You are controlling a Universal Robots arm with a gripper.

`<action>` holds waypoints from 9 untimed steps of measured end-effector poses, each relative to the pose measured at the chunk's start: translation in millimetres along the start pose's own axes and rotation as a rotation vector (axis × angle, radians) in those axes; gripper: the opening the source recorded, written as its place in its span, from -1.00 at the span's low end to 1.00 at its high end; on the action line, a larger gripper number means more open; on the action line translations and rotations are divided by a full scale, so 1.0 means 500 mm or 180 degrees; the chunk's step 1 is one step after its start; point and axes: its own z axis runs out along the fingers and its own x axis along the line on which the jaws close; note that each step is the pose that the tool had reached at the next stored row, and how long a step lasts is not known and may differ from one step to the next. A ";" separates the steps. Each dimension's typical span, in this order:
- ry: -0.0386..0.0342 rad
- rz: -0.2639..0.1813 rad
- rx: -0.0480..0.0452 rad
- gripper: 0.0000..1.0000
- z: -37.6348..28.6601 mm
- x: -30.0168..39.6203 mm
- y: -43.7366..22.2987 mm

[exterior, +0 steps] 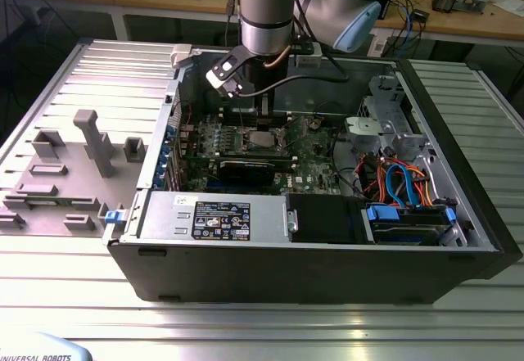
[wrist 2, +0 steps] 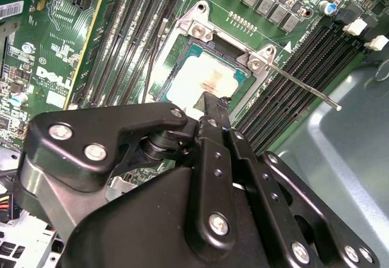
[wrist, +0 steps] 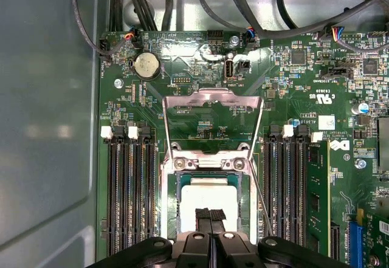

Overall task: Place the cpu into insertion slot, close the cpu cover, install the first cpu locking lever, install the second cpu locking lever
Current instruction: 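Close the cpu cover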

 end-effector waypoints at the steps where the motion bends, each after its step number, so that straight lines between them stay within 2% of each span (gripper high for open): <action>1: 0.0000 0.0000 0.0000 -0.79 0.000 0.000 0.000; 6: 0.0000 0.0000 0.0000 -0.79 -0.001 0.000 0.000; 9: -0.0002 0.0000 0.0000 -0.79 -0.006 0.000 0.000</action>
